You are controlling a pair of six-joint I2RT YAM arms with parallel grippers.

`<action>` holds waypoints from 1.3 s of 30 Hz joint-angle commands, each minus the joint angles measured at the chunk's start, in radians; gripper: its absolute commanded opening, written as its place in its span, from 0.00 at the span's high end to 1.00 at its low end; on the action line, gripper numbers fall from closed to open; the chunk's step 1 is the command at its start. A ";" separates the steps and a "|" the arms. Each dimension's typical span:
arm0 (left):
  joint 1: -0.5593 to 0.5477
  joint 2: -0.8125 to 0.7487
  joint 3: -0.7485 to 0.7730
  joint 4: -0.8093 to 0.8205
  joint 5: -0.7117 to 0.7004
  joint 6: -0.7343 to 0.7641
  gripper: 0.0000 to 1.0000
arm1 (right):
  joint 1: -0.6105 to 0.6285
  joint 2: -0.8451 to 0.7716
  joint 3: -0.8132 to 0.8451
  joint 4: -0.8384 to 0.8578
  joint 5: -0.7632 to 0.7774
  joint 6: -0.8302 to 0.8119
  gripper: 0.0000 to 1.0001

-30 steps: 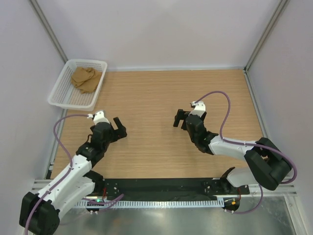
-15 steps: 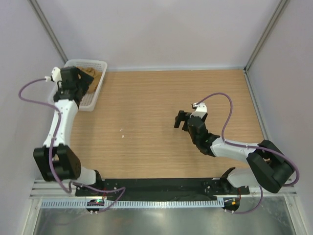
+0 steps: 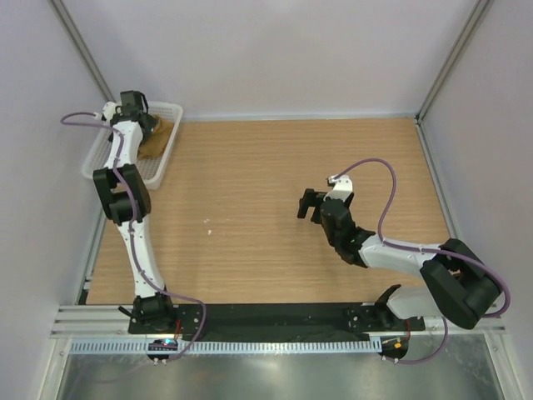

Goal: Fold and stack the tank tops
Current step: Grab the tank top from the pile, then move the tank top to the center of the board

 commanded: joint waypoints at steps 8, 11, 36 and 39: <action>0.123 0.233 0.162 0.135 0.094 -0.061 0.49 | -0.004 -0.061 -0.014 0.075 0.038 -0.032 0.00; 0.149 0.230 0.160 0.196 0.206 -0.101 1.00 | -0.004 -0.057 -0.008 0.073 0.039 -0.039 0.00; -0.013 -1.196 -1.070 0.657 0.294 -0.365 1.00 | -0.004 -0.025 0.020 0.059 -0.022 -0.046 0.00; -0.113 -1.408 -1.046 0.566 0.243 -0.286 1.00 | -0.004 -0.043 0.009 0.066 -0.033 -0.049 0.00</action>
